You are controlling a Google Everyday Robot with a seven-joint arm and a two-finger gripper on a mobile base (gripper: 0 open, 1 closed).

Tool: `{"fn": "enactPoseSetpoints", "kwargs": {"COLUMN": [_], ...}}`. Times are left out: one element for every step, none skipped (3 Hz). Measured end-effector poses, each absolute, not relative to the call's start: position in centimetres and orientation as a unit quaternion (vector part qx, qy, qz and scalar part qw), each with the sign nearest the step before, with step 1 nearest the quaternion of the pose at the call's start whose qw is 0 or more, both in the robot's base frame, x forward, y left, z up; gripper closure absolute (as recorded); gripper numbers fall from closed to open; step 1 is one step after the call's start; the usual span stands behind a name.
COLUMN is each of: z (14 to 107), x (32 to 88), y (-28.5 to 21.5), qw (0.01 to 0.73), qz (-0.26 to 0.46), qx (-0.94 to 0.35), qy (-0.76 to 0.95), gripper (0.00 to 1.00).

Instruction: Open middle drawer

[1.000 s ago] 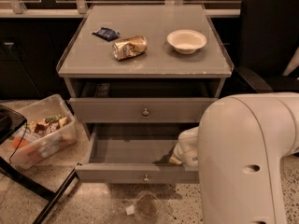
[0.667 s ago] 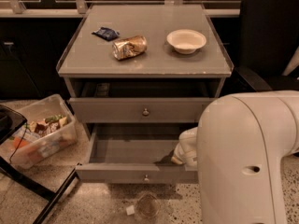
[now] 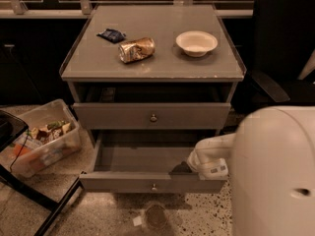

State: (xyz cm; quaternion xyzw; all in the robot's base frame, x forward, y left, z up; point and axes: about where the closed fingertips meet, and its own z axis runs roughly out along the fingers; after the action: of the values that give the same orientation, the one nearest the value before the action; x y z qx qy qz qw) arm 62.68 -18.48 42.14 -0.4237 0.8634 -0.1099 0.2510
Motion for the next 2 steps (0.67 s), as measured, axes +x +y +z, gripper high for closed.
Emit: {"fn": "enactPoseSetpoints", "kwargs": {"z": [43.8, 44.4], "x": [63.0, 60.8], "y": [-19.1, -17.4], "qw": [0.312, 0.365], "qz": [-0.095, -0.038], "qx": [-0.370, -0.334], "qy": [0.870, 0.868], "gripper": [1.00, 1.00]}}
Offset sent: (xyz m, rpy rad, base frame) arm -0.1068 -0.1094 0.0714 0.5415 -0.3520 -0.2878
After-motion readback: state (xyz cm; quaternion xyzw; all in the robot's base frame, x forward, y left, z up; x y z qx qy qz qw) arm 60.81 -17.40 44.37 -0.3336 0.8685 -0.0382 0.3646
